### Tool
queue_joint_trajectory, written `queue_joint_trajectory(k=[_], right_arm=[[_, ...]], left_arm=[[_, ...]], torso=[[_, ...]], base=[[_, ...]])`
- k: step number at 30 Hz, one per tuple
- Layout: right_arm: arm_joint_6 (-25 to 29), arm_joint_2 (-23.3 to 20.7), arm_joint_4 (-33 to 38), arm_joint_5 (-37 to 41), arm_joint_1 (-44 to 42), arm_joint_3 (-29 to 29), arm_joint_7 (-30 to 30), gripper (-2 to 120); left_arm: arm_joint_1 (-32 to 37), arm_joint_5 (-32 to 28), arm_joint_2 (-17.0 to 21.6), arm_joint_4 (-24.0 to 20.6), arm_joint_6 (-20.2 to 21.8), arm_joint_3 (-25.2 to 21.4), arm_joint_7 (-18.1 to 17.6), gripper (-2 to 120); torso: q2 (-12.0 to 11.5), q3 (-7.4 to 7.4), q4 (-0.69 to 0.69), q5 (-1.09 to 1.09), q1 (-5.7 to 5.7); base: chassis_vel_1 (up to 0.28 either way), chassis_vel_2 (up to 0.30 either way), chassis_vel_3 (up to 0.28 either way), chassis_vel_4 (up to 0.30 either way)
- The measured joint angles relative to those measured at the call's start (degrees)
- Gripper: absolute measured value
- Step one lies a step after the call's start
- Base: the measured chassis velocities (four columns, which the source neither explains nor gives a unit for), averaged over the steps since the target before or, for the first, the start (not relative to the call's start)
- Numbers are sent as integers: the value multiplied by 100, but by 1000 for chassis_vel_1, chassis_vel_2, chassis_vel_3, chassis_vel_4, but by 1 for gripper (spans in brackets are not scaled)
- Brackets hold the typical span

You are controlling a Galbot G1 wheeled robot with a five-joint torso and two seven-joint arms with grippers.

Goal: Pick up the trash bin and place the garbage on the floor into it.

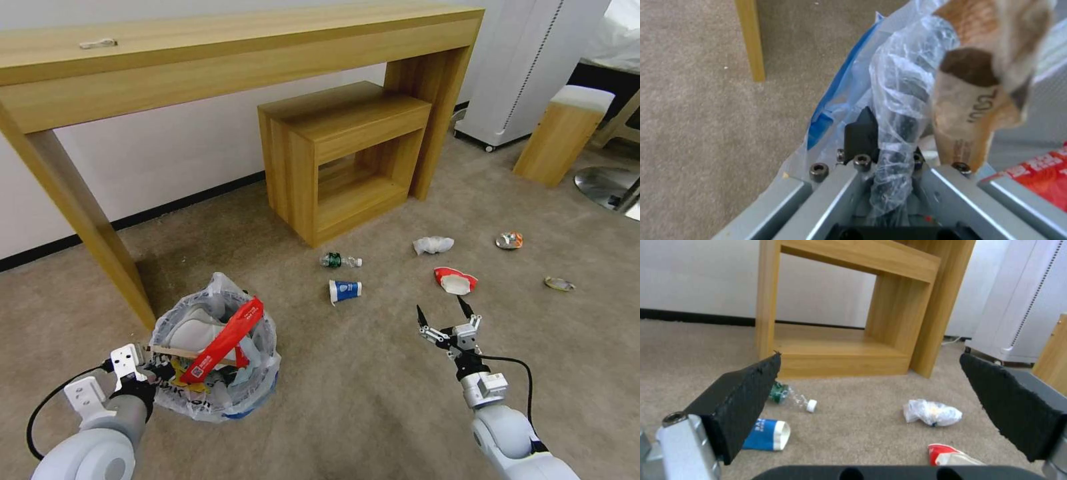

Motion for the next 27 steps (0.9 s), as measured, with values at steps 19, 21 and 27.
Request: queue_joint_trajectory(k=[19, 21, 27], right_arm=[[3, 14, 12, -41, 26, -8, -1, 98], [3, 5, 21, -31, 27, -8, -6, 99], [7, -14, 32, -15, 12, -7, -27, 98]], left_arm=[[14, 2, 19, -29, -28, -16, 12, 0], [18, 2, 18, -34, -29, -16, 12, 0], [31, 7, 6, -39, -30, -7, 12, 0]], torso=[[0, 0, 0, 0, 0], [0, -1, 0, 0, 0], [0, -1, 0, 1, 0]], base=[[-138, 136, 134, -144], [-147, 150, 158, -145], [-152, 150, 153, -143]])
